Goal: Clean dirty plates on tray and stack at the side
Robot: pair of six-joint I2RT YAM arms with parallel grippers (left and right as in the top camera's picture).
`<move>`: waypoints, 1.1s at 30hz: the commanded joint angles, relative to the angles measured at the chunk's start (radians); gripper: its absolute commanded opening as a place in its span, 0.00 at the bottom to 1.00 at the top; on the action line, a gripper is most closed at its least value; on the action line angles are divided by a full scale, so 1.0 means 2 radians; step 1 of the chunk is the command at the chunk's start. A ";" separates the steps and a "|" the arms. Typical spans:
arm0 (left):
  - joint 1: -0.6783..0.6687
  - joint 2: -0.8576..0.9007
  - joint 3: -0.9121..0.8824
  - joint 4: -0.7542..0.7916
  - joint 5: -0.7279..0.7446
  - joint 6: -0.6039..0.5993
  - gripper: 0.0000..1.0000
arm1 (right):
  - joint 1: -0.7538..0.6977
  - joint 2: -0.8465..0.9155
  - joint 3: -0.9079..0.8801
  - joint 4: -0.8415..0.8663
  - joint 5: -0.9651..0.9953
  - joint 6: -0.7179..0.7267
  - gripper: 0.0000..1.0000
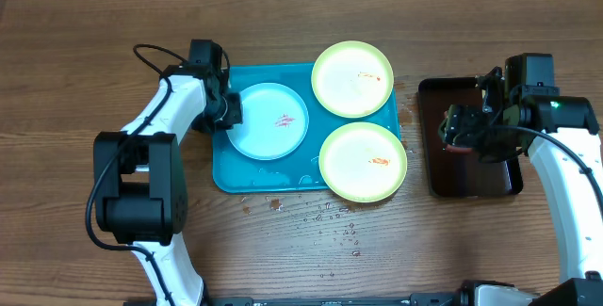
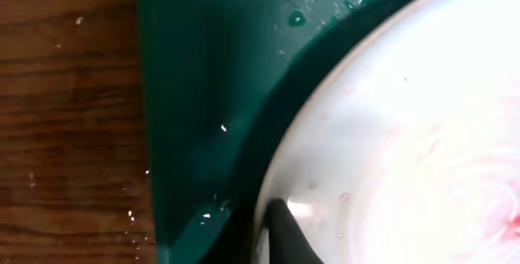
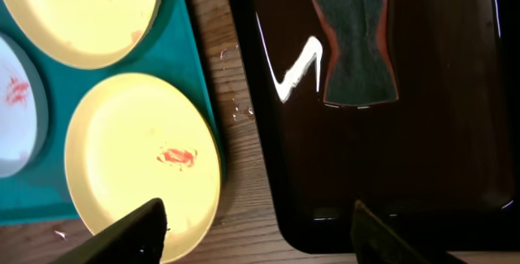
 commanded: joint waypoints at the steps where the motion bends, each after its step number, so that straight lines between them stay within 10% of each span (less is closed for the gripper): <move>1: -0.003 0.027 -0.004 0.002 -0.009 0.001 0.04 | 0.002 -0.002 0.011 0.006 -0.002 0.015 0.64; 8: -0.003 0.027 -0.004 0.000 -0.009 0.001 0.04 | 0.002 -0.001 0.011 0.026 0.058 0.068 0.48; 33: -0.003 0.027 -0.004 0.006 0.003 0.067 0.04 | -0.001 0.210 0.011 0.168 0.092 -0.015 0.50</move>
